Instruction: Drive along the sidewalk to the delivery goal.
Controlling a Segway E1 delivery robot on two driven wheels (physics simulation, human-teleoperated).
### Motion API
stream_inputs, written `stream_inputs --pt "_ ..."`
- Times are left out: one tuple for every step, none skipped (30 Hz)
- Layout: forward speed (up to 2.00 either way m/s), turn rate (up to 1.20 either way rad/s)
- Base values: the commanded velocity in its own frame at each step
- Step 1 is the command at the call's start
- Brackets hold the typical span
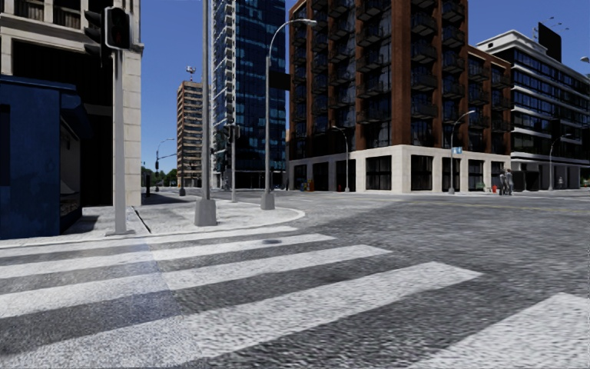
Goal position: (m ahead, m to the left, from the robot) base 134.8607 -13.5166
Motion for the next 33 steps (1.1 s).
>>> stream_inputs --pt "2.0 0.0" --pt "2.0 0.0" --pt "2.0 0.0" --pt "2.0 0.0" --pt "2.0 0.0" --pt "2.0 0.0" --pt "2.0 0.0" --pt "2.0 0.0" --pt "2.0 0.0" --pt "2.0 0.0" --pt "2.0 0.0" --pt "2.0 0.0" --pt "2.0 0.0" --pt "2.0 0.0" --pt "2.0 0.0" --pt "2.0 0.0" --pt "2.0 0.0" --pt "2.0 0.0" --pt "2.0 0.0" --pt "2.0 0.0" --pt "2.0 0.0" --pt "2.0 0.0" --pt "2.0 0.0" --pt "2.0 0.04" --pt "2.0 0.04" --pt "2.0 0.1" --pt "2.0 0.14" --pt "2.0 0.17" --pt "2.0 0.19" --pt "2.0 0.27" --pt "2.0 0.34" --pt "2.0 0.34" --pt "2.0 0.36"
